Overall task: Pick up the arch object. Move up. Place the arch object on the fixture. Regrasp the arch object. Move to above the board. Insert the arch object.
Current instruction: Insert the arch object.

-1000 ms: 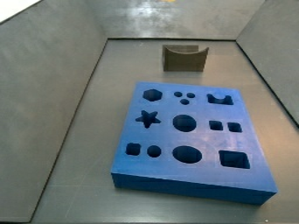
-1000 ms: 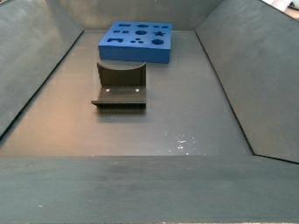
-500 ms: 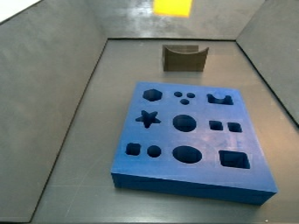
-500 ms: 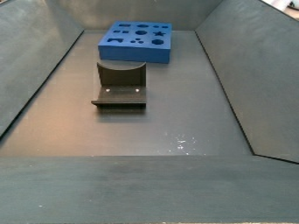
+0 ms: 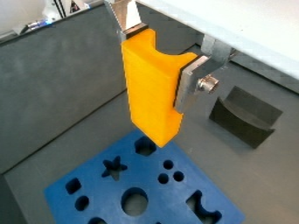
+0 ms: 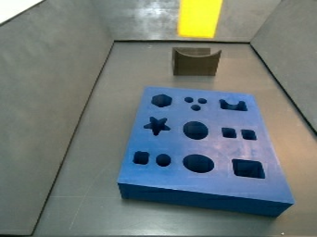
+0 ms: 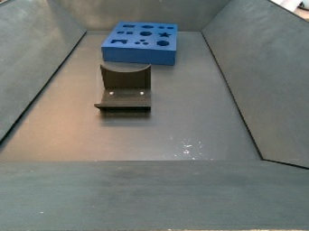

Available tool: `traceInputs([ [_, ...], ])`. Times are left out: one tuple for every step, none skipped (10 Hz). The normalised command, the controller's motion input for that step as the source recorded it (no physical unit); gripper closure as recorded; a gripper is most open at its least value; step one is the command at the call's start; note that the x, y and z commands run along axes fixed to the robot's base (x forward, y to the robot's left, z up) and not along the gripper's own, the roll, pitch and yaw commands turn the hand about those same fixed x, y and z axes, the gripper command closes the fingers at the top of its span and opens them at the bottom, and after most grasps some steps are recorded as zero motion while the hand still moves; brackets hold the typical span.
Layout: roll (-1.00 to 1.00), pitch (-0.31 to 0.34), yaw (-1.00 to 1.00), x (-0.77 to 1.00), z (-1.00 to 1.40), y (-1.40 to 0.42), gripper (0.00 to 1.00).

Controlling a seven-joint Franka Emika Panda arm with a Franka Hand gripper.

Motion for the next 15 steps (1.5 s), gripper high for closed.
traceInputs([
  [-0.05,-0.029,0.00,1.00,-0.03,0.00,1.00],
  [-0.05,-0.001,0.00,1.00,-0.07,0.00,1.00],
  [-0.05,0.000,0.00,1.00,-0.09,0.00,1.00],
  [-0.04,0.000,-0.01,1.00,-0.13,0.01,1.00],
  [-0.03,0.000,0.00,1.00,-0.13,0.03,1.00],
  [-0.04,0.000,0.00,1.00,-0.13,0.03,1.00],
  [-0.01,0.000,0.00,1.00,-0.15,0.05,1.00],
  [0.00,0.020,0.00,1.00,-0.12,0.05,1.00],
  [0.00,0.013,0.00,1.00,-0.10,0.05,1.00],
  [-0.01,0.004,0.00,1.00,-0.08,0.04,1.00],
  [-0.02,0.000,-0.08,1.00,-0.06,0.04,1.00],
  [0.00,0.000,-0.26,0.98,-0.11,0.08,1.00],
  [0.00,0.000,-0.39,0.85,-0.16,0.10,1.00],
  [0.00,-0.003,-0.50,0.72,-0.23,0.11,1.00],
  [0.00,0.000,-0.46,0.74,-0.25,0.05,1.00],
])
